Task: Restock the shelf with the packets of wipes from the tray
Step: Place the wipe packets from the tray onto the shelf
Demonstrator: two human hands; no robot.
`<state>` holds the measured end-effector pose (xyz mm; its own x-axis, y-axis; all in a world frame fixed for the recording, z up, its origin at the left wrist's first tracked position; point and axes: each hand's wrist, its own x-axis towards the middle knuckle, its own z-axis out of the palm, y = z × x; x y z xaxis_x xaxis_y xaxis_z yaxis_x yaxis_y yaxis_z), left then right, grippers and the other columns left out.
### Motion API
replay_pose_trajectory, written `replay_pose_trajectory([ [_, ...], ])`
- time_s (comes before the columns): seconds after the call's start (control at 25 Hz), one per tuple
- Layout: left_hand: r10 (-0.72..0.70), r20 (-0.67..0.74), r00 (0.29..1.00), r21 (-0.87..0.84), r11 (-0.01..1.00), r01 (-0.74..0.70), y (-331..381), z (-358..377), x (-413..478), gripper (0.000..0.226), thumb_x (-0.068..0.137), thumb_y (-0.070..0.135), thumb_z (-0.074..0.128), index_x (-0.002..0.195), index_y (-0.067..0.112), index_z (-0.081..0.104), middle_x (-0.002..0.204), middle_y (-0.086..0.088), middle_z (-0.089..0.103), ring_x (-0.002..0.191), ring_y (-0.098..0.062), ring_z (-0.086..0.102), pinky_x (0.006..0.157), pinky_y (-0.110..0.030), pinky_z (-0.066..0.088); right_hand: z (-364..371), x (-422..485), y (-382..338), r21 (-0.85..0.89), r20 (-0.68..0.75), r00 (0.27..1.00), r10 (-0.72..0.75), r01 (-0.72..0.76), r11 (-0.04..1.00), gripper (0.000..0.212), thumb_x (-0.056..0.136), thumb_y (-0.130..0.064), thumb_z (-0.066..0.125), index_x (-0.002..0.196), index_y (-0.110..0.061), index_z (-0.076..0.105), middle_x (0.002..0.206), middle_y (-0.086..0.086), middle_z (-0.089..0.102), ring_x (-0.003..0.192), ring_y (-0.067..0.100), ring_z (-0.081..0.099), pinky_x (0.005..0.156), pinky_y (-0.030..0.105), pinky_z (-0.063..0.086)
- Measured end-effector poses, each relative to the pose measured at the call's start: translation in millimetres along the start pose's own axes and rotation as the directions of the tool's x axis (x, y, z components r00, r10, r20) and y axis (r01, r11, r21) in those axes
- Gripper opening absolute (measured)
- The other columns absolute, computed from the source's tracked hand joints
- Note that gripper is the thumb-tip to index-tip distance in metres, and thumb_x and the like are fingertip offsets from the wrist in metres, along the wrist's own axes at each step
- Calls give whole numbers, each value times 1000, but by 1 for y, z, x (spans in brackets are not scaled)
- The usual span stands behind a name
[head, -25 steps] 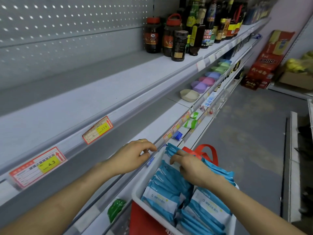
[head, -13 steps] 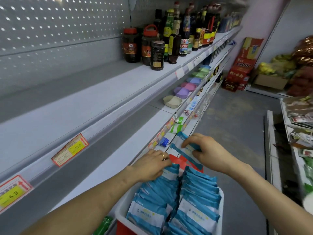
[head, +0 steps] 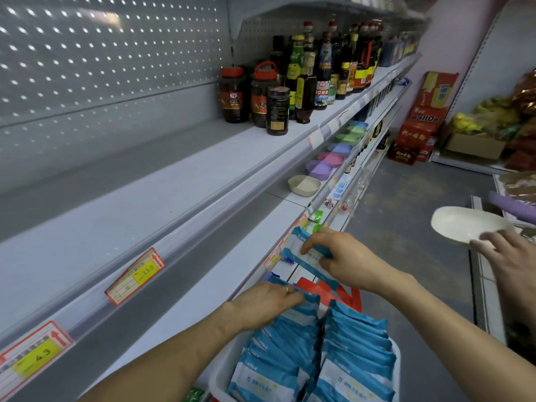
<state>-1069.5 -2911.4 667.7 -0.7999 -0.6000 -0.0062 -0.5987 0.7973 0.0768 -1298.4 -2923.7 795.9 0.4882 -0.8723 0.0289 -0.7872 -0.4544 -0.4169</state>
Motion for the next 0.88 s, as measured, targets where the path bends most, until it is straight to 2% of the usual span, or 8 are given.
replay_pose_trajectory([
  [0.04,47,19,999,19,999,-48,-2,0,2,52,81,-8,59,123,18,47,106,-6,57,84,-24,54,63,-36,40,0,-2,1,-1,5,1000,3,-3,1000,46,87,-1,57,118,-35,66,125,-10,57,115,13,54,94,32,50],
  [0.12,114,51,992,44,992,-116,-7,2,7,45,82,-7,58,116,20,52,109,-5,57,85,-25,55,64,-38,44,0,-7,4,-3,11,1000,17,-17,1000,48,86,-1,56,117,-36,66,125,-10,59,115,14,56,96,35,50],
  [0.24,135,90,987,29,990,-138,-10,8,15,46,85,-3,60,120,26,61,113,-3,60,92,-25,59,69,-40,50,-1,-14,9,-3,9,999,35,-35,999,49,84,1,56,116,-35,66,124,-10,60,114,14,57,98,38,50],
  [0.36,85,100,991,-26,996,-83,-6,13,15,41,90,3,57,121,29,64,110,1,63,97,-21,57,77,-40,51,-1,-21,9,-12,21,999,30,-30,999,49,85,1,56,116,-34,67,125,-10,60,115,14,57,99,37,49],
  [0.48,19,128,992,-117,993,-4,-4,1,8,45,91,0,55,126,28,62,117,1,61,104,-21,56,80,-35,48,-6,-22,9,-19,34,999,18,-18,1000,49,85,0,56,116,-36,66,125,-10,60,115,14,56,98,39,50],
  [0.64,-74,67,995,-164,983,84,-7,-62,-13,44,95,5,56,131,29,60,126,1,59,113,-20,56,90,-42,51,-28,-8,-6,-48,32,998,-54,56,997,50,84,4,57,116,-33,69,127,-8,63,118,14,57,101,34,48],
  [0.8,-198,-50,979,-161,969,188,-16,-160,-69,40,97,9,59,131,28,61,124,0,61,112,-19,59,97,-43,49,-71,33,-52,-42,2,983,-182,182,982,47,86,3,64,111,-36,72,122,-8,66,105,14,64,91,35,55],
  [0.88,-269,-123,955,-199,950,242,-15,-212,-110,38,97,10,60,130,27,63,124,0,62,112,-18,58,101,-38,46,-92,61,-88,-51,10,964,-265,266,963,46,86,4,67,108,-35,73,118,-7,67,96,14,64,82,19,53],
])
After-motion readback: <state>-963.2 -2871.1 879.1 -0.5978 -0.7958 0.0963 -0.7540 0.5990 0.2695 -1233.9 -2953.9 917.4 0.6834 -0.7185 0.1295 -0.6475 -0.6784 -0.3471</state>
